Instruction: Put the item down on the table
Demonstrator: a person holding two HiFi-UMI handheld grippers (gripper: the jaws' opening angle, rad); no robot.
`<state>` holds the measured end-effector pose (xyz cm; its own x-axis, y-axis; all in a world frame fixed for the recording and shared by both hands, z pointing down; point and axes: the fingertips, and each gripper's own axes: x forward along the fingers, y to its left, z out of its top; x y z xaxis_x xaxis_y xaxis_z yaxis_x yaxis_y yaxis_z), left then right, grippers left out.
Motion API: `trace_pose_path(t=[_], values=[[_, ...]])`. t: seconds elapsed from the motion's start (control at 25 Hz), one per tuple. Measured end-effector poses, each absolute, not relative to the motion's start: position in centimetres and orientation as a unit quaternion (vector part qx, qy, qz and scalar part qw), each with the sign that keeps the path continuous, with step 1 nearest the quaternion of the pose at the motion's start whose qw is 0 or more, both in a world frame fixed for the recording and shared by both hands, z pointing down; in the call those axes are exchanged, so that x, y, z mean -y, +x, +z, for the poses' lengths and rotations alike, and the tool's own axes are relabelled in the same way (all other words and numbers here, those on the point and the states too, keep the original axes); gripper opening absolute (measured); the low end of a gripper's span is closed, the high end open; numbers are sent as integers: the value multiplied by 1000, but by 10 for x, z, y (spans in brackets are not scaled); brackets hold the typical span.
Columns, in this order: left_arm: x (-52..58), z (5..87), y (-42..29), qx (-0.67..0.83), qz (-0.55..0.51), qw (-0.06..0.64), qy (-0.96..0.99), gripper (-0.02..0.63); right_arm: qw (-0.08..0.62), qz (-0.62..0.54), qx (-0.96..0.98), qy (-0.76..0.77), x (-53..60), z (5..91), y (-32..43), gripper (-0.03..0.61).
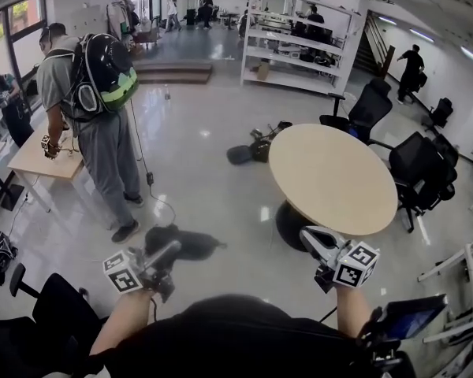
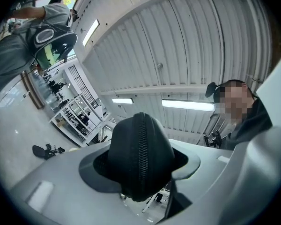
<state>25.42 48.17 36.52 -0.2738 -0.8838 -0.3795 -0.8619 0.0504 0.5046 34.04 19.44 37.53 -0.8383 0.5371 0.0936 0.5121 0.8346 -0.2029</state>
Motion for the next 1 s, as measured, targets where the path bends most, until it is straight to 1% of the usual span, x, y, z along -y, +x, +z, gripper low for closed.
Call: trace_pose_path(t=[0.16, 0.36, 0.72, 1.0], values=[[-521, 367, 188, 728, -340, 16, 595, 262, 71, 77, 952, -287, -237, 370, 272, 15], [-539, 374, 128, 734, -348, 20, 583, 262, 88, 74, 948, -296, -254, 377, 210, 15], [-513, 398, 38, 757, -350, 30, 551, 262, 96, 93, 937, -322, -215, 404, 99, 15], [-444, 376, -49, 786, -333, 12, 520, 262, 86, 100, 921, -367, -143, 395, -29, 15]])
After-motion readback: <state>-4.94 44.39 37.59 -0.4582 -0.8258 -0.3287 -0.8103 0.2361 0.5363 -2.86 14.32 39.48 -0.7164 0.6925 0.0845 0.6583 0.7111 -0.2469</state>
